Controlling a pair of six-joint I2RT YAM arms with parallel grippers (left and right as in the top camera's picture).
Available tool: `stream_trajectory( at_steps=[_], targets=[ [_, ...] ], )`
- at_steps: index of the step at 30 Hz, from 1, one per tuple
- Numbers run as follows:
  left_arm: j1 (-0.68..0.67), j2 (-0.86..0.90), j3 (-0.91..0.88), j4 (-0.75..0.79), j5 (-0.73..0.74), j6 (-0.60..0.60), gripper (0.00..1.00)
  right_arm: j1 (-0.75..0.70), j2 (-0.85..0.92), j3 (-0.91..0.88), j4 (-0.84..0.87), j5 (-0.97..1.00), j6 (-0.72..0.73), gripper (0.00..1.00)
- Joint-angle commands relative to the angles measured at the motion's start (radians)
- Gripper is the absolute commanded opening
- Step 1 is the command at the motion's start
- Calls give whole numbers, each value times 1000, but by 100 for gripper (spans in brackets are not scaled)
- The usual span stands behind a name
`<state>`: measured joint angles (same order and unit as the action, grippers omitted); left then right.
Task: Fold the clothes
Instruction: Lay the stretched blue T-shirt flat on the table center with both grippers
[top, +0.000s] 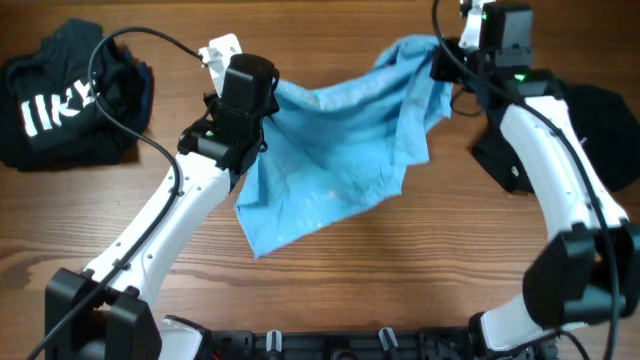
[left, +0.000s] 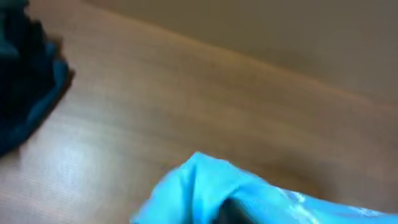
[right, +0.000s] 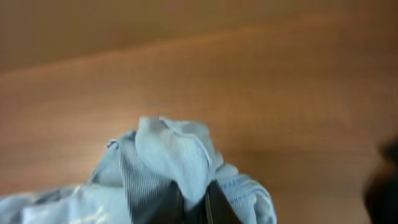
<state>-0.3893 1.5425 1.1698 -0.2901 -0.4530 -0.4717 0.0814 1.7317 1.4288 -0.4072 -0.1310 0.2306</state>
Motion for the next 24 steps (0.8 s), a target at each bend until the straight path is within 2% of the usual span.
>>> stream_trajectory(
  at_steps=[1, 2, 3, 9, 14, 17, 21, 23, 24],
  targets=[
    [41, 18, 8, 61, -68, -7, 100, -6, 53, 3, 129, -5, -23, 74],
    [50, 18, 8, 63, -68, -7, 100, -6, 58, 3, 148, -5, -31, 93],
    [58, 17, 8, 63, -68, -7, 100, -6, 58, 3, 161, -5, -42, 100],
    [78, 15, 8, -2, 8, -4, 100, -6, 26, 10, 103, -1, -47, 100],
    [66, 14, 8, -76, 238, -4, 100, -6, 0, 9, -113, -1, -43, 100],
    [41, 16, 8, -111, 316, -4, 99, -6, 6, -3, -242, -1, -26, 100],
    [-10, 26, 8, -152, 326, 14, 87, -6, 8, -38, -314, -2, -21, 99],
    [-29, 44, 8, -156, 325, 50, 77, -6, 11, -50, -323, -9, -21, 99],
    [-37, 67, 8, -156, 325, 53, 68, -6, 12, -66, -323, -20, -22, 96]
  ],
)
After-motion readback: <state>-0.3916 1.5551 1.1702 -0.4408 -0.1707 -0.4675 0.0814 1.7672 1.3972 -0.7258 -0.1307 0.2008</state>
